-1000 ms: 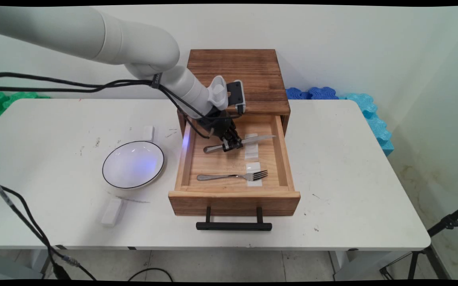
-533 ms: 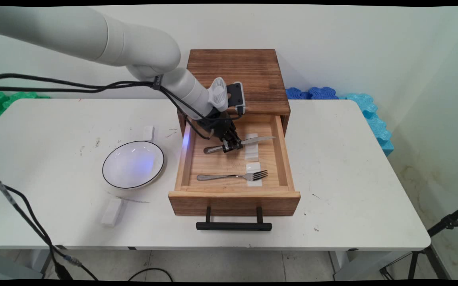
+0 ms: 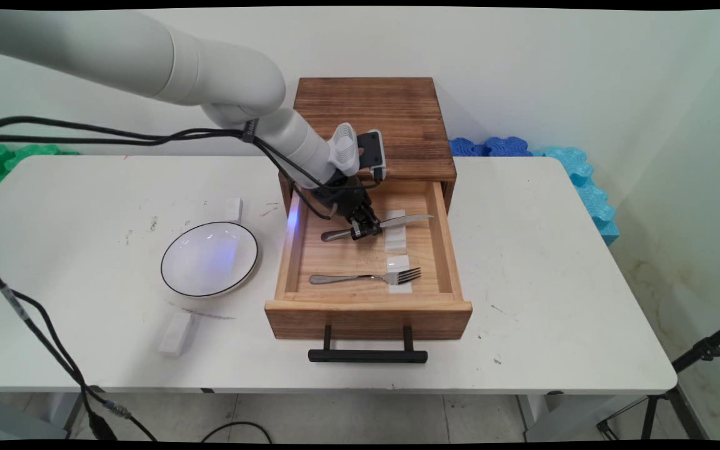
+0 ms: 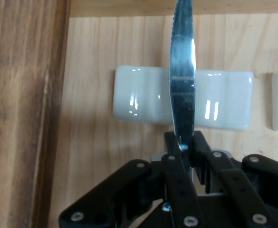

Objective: Place the picked object into the drawer

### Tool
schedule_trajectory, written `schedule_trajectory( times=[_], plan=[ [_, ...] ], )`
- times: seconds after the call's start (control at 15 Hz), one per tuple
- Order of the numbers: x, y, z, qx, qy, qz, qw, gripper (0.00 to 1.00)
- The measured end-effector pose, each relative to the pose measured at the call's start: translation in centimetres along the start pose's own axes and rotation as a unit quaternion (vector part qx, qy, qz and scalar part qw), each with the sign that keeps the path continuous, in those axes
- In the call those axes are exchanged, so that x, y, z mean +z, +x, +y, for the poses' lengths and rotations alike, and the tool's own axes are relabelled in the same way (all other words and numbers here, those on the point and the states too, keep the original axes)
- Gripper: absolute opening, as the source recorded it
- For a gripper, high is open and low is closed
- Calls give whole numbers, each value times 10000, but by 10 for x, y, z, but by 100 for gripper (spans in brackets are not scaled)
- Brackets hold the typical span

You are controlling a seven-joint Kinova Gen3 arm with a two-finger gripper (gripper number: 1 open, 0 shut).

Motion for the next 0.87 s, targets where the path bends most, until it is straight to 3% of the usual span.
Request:
schedule_trajectory(
  times=[0.33, 0.4, 0.87],
  plan=[
    [3, -1, -1, -1, -21, 2, 10000, 0],
    [3, -1, -1, -2, -23, 3, 10000, 100],
    [5, -3, -2, 1, -40, 10, 10000, 100]
  ],
)
